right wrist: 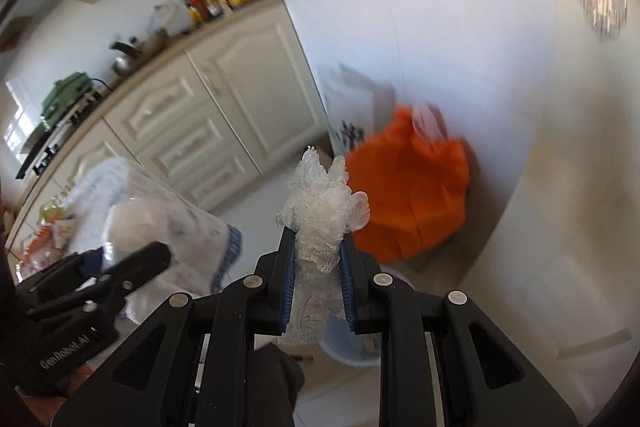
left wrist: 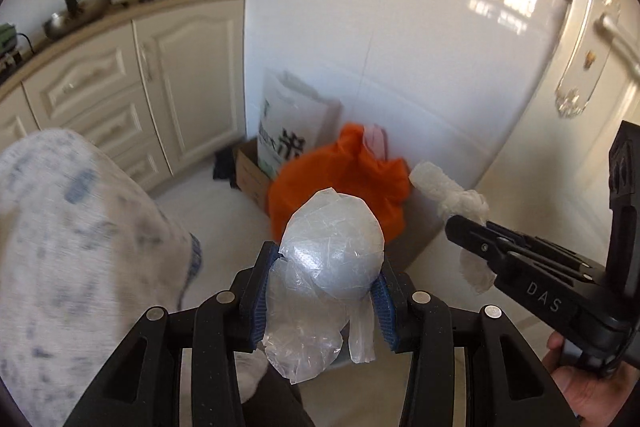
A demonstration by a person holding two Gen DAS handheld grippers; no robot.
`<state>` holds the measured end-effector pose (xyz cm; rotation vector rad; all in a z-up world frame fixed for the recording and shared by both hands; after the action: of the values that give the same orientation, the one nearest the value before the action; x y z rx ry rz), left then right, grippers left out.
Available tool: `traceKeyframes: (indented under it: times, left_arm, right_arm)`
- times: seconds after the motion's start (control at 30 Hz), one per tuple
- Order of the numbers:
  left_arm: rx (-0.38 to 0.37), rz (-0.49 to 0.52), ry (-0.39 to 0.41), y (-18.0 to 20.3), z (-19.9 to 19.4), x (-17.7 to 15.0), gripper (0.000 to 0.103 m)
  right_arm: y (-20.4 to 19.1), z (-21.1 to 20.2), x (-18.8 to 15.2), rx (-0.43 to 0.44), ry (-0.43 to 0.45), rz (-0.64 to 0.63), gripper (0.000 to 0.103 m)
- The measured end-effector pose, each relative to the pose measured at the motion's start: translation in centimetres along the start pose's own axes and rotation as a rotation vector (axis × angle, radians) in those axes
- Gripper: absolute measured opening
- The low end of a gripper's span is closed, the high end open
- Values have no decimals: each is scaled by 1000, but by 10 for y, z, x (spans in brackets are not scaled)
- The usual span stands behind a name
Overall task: Collect trash
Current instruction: 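Carry both plastic pieces over the blue bin and open both grippers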
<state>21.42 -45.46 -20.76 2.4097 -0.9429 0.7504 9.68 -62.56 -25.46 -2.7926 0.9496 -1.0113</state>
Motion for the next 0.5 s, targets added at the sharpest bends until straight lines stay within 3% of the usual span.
traceKeyframes:
  times: [0.17, 0.33, 0.43, 0.5]
  left_arm:
    - [-1, -14, -91, -5, 66, 23, 41]
    - [8, -15, -155, -7, 104, 37, 43]
    - [24, 5, -189, 0, 119, 37, 58]
    - [43, 21, -193, 4, 120, 32, 76]
  right_arm:
    - [23, 40, -12, -6, -79, 37, 20]
    - [38, 73, -16, -1, -128, 72, 20]
    - [44, 87, -17, 9, -151, 106, 23]
    - [45, 92, -18, 0, -160, 112, 25]
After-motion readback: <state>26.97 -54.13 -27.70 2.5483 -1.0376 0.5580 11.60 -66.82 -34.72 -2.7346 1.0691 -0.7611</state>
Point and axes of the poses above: each gripper's, at about its wrist camera, not at the fingertips, and z roughly the way its jaws point, y to its right, x to its top, the point moved 1 cm from there along z, roughly the way its jaws point, and after that the axes turned 5 degrees about -x, right-handed, at the moved point
